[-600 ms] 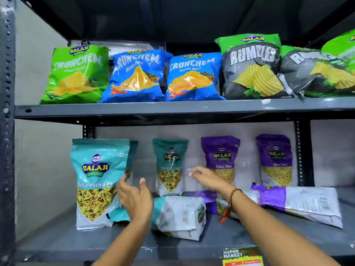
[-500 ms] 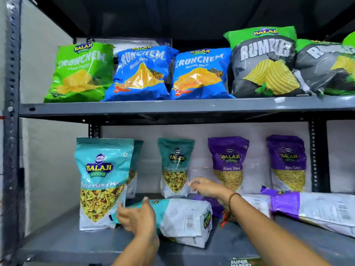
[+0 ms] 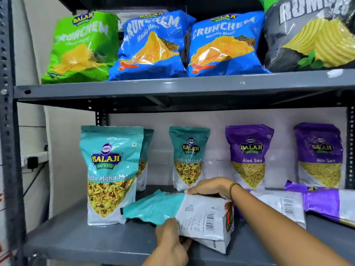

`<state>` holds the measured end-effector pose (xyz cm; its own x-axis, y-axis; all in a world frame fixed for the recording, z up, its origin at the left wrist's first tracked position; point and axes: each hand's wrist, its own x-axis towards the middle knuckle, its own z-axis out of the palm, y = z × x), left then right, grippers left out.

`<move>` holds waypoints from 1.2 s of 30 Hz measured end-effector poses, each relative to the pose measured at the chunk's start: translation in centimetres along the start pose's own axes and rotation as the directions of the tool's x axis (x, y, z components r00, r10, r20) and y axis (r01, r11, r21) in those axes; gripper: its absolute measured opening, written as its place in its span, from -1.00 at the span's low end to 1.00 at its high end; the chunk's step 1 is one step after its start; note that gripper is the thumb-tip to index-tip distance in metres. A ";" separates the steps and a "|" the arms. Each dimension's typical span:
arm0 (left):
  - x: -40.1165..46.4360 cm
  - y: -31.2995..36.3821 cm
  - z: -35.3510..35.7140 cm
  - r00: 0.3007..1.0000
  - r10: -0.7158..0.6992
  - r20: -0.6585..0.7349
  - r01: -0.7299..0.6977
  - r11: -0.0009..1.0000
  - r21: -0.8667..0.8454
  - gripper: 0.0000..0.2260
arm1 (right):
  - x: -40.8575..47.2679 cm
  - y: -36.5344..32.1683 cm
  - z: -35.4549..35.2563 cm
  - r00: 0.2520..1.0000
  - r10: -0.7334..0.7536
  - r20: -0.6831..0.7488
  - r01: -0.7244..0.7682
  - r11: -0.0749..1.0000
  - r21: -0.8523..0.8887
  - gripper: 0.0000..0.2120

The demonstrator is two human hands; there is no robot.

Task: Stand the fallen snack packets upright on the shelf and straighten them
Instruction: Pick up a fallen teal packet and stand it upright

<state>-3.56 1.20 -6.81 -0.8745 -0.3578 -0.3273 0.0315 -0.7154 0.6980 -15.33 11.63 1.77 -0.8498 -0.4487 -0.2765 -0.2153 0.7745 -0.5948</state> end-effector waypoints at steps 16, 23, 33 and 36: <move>3.9 7.8 4.8 0.801 0.327 0.501 -0.487 0.843 0.229 -0.77 | -1.1 2.8 -0.9 0.648 -0.194 -0.736 0.643 0.657 0.393 -0.90; 6.9 8.1 2.3 0.774 0.202 0.600 -0.406 0.886 0.224 -0.72 | -0.6 2.7 3.5 0.577 -0.159 -0.801 0.605 0.742 0.288 -0.74; 8.9 6.6 1.1 0.887 0.014 0.462 -0.265 0.834 0.485 -0.54 | -1.4 1.5 10.1 0.770 -0.054 -0.635 0.429 0.780 0.455 0.07; 8.4 5.9 0.8 0.881 0.023 0.473 -0.323 0.761 0.563 -0.62 | -0.9 1.2 9.9 0.778 -0.079 -0.624 0.483 0.710 0.512 0.29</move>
<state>-11.07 -5.51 -4.92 -0.9985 -0.0473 0.0292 0.0334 -0.0907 0.9953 -10.09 8.56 -6.14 -0.9440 -0.1315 0.3027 -0.3169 0.1051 -0.9426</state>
